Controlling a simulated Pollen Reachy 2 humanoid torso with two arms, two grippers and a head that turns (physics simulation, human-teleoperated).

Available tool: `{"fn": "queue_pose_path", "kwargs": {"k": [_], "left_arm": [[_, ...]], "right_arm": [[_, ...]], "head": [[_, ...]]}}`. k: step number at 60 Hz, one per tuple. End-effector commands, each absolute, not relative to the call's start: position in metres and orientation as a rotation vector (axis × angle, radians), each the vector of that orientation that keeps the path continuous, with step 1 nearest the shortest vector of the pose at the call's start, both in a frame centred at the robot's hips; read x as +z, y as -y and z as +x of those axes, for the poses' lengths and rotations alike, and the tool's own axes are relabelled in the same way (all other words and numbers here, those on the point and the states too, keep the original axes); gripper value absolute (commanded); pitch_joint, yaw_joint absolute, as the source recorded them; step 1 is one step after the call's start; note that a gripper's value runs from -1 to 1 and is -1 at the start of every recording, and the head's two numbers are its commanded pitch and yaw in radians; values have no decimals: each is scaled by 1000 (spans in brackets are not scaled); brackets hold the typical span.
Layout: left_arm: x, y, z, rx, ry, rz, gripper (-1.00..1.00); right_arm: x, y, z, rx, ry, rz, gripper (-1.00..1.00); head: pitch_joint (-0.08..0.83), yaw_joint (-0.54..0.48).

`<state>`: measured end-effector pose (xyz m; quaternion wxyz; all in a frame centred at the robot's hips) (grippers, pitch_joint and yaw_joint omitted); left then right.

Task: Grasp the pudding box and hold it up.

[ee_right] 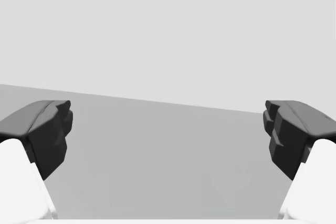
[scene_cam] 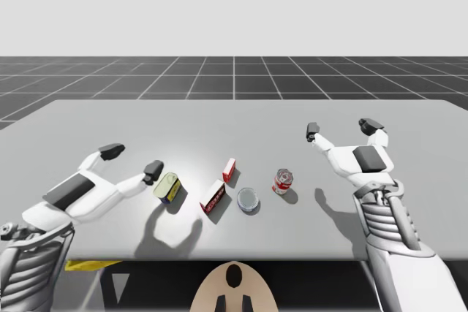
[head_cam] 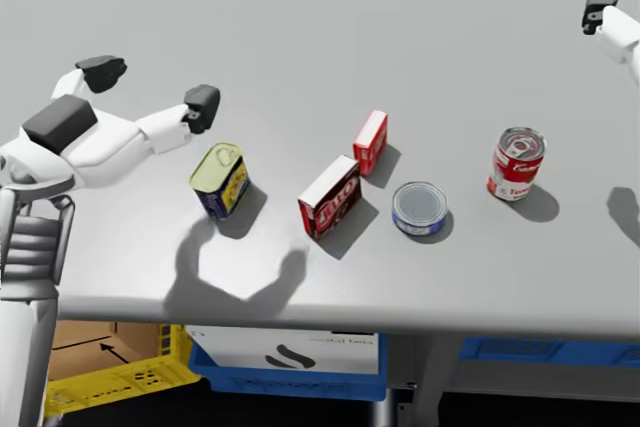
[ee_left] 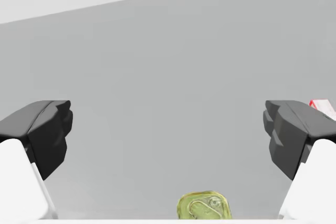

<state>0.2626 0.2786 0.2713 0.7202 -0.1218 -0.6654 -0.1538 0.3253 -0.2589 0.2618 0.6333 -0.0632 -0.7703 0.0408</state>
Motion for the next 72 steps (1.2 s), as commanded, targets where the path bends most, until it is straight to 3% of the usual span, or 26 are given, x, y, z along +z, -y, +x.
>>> {"fn": "queue_pose_path", "kwargs": {"k": [1,10,20,42,72], "left_arm": [[280,-265,221,-448,1353,-390,-1000],[268,-247,201,-543,1281,-431,-1000],[246,-236,197,-570,1196,-488,-1000],[210,-194,212,-600,1133,-531,-1000],[175,-153,252,-453,1070,-513,-1000]], "right_arm": [[261,259,326,92,1763,-144,-1000],[261,259,326,90,1762,-143,-1000],[262,260,326,84,1766,-149,-1000],[264,263,326,75,1774,-151,-1000],[267,265,324,64,1782,-146,-1000]], "head": [[740,138],[748,139],[756,136],[756,135],[755,128]]}}
